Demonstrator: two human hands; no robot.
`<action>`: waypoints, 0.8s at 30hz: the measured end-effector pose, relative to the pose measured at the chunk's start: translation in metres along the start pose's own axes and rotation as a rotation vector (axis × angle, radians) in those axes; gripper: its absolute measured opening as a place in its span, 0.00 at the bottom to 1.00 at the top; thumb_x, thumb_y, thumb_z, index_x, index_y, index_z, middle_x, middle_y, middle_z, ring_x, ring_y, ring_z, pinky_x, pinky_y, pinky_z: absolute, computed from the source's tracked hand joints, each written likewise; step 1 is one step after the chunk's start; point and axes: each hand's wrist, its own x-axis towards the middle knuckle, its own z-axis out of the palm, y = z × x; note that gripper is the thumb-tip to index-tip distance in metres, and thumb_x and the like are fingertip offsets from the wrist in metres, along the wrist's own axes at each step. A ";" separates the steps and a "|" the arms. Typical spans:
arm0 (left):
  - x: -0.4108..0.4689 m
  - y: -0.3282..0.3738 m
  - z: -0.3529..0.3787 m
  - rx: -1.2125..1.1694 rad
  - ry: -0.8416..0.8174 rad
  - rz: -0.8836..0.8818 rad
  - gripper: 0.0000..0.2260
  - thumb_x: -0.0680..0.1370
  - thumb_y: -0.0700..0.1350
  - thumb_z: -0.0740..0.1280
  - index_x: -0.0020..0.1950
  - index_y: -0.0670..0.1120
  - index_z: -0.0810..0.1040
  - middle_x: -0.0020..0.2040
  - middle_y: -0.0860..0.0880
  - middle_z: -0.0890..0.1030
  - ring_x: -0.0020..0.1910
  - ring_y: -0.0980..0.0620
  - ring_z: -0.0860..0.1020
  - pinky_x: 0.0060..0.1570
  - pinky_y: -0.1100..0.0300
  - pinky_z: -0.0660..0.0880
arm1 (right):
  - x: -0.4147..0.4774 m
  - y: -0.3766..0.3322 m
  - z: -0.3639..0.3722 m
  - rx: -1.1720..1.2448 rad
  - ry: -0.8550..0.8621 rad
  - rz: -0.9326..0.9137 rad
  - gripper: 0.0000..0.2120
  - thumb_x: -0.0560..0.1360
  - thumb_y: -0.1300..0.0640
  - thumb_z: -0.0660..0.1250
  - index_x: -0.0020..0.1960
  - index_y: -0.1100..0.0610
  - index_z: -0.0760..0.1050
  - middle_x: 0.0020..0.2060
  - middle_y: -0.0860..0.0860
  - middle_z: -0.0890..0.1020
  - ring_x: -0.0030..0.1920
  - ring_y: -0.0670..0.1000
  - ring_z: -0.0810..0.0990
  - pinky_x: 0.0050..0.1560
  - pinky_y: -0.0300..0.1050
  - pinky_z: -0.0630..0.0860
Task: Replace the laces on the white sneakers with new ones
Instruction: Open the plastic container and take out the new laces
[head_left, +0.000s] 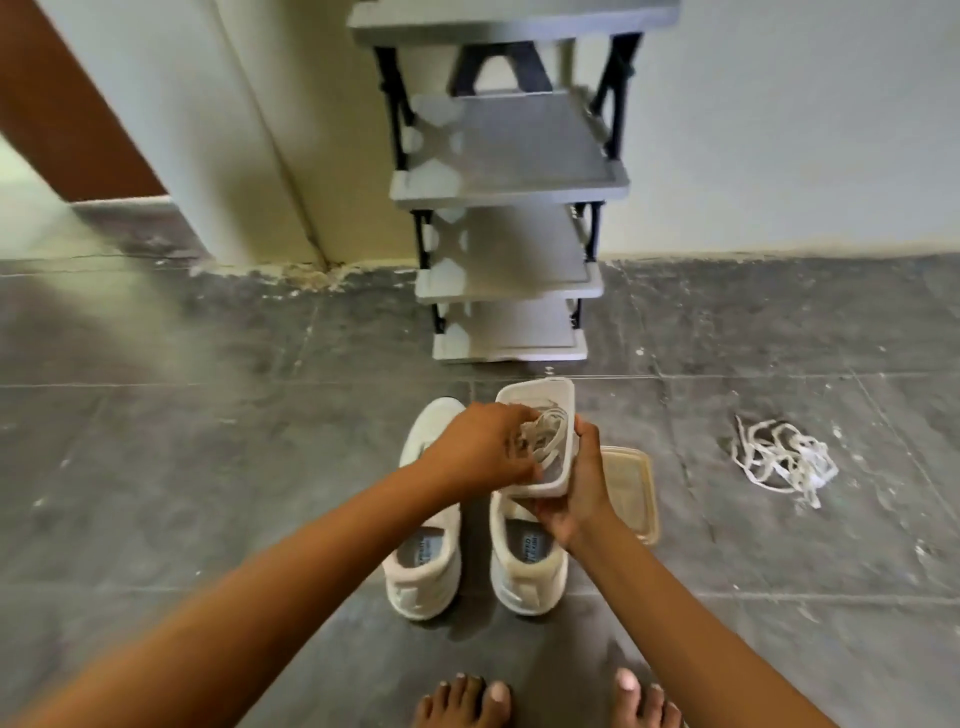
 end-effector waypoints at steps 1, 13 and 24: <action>-0.005 -0.008 -0.002 0.013 0.007 0.005 0.25 0.72 0.49 0.71 0.68 0.49 0.72 0.60 0.46 0.79 0.57 0.47 0.77 0.55 0.59 0.71 | 0.005 0.012 0.007 -0.044 0.021 0.011 0.23 0.75 0.39 0.55 0.54 0.54 0.78 0.42 0.55 0.85 0.40 0.53 0.84 0.37 0.47 0.80; -0.003 -0.073 -0.002 -0.145 0.149 -0.175 0.04 0.72 0.43 0.69 0.44 0.44 0.78 0.44 0.42 0.81 0.46 0.43 0.77 0.36 0.62 0.62 | 0.043 0.053 0.055 -0.154 -0.062 0.121 0.21 0.75 0.39 0.55 0.49 0.53 0.80 0.42 0.55 0.84 0.43 0.54 0.82 0.42 0.49 0.78; -0.041 -0.180 -0.064 -0.316 0.440 -0.388 0.06 0.69 0.35 0.71 0.43 0.45 0.80 0.36 0.46 0.81 0.34 0.52 0.79 0.36 0.63 0.76 | 0.066 0.073 0.094 -0.247 -0.149 0.151 0.22 0.77 0.38 0.51 0.58 0.51 0.73 0.45 0.55 0.81 0.46 0.56 0.79 0.41 0.49 0.77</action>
